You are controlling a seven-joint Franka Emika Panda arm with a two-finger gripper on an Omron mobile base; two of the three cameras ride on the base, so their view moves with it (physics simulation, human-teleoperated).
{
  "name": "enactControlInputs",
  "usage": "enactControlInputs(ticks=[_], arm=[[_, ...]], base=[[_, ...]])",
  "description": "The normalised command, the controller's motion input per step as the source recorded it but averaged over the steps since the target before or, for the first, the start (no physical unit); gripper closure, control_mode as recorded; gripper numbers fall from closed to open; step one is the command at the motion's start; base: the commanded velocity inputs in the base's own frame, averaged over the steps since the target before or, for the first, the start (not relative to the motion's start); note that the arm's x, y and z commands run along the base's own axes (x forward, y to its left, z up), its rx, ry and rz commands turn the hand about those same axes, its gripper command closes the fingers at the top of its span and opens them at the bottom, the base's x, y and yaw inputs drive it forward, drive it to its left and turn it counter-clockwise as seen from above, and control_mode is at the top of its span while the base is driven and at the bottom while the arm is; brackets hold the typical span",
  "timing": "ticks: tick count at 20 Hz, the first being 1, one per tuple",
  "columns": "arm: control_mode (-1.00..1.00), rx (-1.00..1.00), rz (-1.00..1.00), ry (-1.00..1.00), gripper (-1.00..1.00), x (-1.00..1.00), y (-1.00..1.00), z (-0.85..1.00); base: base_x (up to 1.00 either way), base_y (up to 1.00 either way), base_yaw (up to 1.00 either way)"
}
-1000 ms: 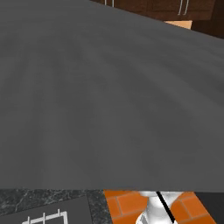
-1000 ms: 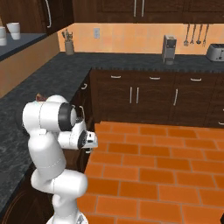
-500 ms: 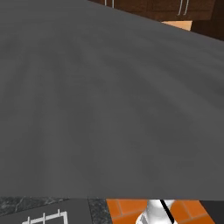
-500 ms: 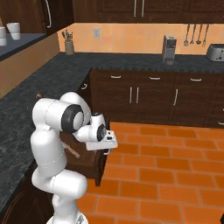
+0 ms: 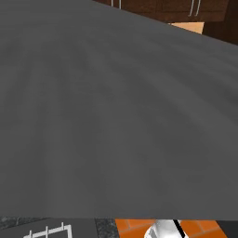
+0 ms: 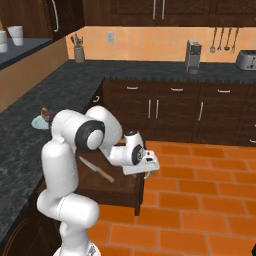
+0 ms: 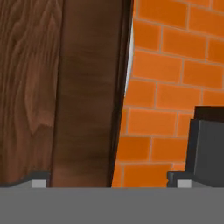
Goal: Pick up the knife from the drawer and place it on the cutting board. Then place the meat from the plate to the cutting board.
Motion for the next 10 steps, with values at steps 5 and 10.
enactControlInputs(ticks=[5,10], arm=[[-1.0,0.03,-0.04,-0.24,-1.0,0.0,-0.99,0.49],[-1.0,0.07,-0.02,-0.28,-1.0,0.0,-0.35,1.0]], base=[[0.0,0.0,0.0],[0.0,0.0,0.0]])
